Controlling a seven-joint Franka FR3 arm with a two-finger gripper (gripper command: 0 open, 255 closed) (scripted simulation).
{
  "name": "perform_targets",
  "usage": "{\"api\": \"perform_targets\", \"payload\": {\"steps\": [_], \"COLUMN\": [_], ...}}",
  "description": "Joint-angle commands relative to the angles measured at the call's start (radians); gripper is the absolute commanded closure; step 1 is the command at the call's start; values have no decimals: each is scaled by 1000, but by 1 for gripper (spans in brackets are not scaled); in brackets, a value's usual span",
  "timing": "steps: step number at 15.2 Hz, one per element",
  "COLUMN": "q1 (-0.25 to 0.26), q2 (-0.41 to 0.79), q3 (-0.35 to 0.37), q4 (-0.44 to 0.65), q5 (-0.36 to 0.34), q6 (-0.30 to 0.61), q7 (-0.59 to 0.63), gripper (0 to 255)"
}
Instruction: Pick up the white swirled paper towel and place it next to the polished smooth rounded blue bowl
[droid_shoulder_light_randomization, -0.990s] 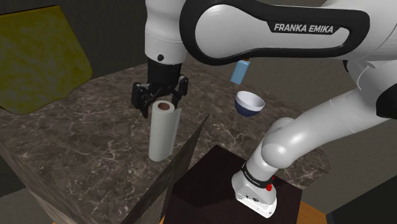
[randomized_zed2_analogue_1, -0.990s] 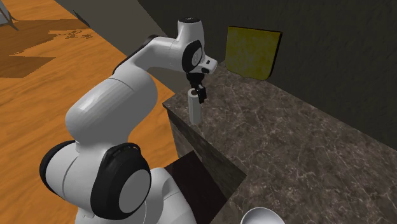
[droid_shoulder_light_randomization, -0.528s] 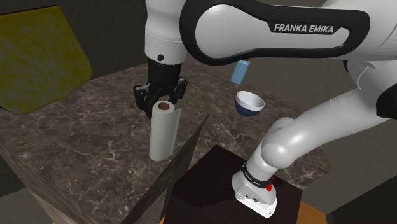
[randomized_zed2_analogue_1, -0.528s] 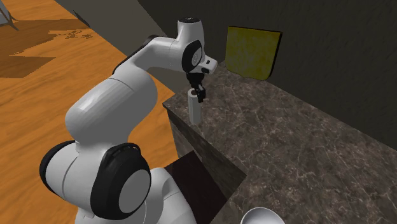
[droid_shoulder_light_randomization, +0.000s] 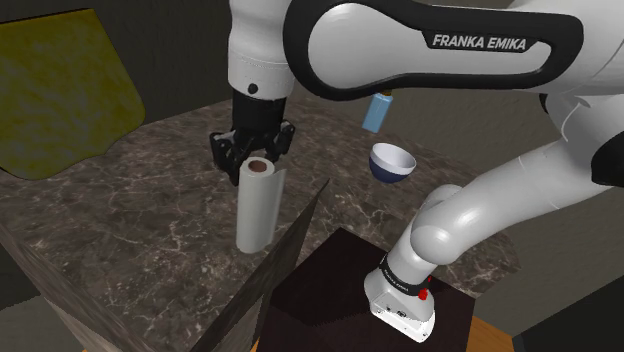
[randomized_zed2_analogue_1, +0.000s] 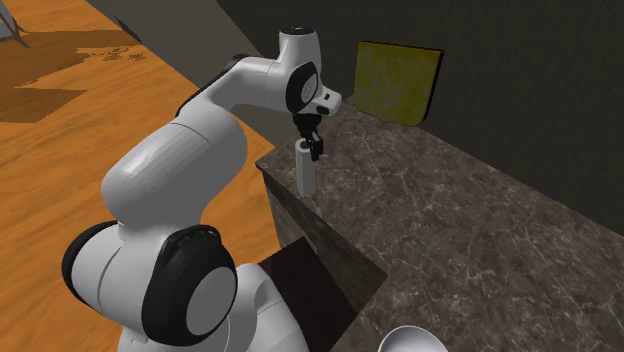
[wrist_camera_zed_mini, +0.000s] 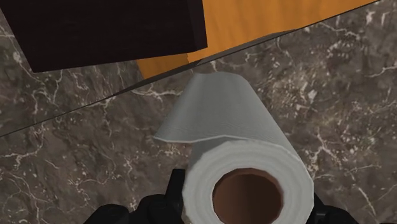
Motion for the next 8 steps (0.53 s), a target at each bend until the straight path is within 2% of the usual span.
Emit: {"api": "perform_targets", "payload": {"steps": [1,4,5,6,8], "q1": [-2,-5,-4,-4,44], "q2": [3,6,5,5,-16], "q3": [-2,-8,-5,-5,-65], "q4": [21,63,47,47,68], "q5": [-3,-8,-6,-6,47], "q6": [-20,-59,-43,-43,-105], "q7": [1,1,1,1,-141], "gripper": [255,255,0,0,0]}}
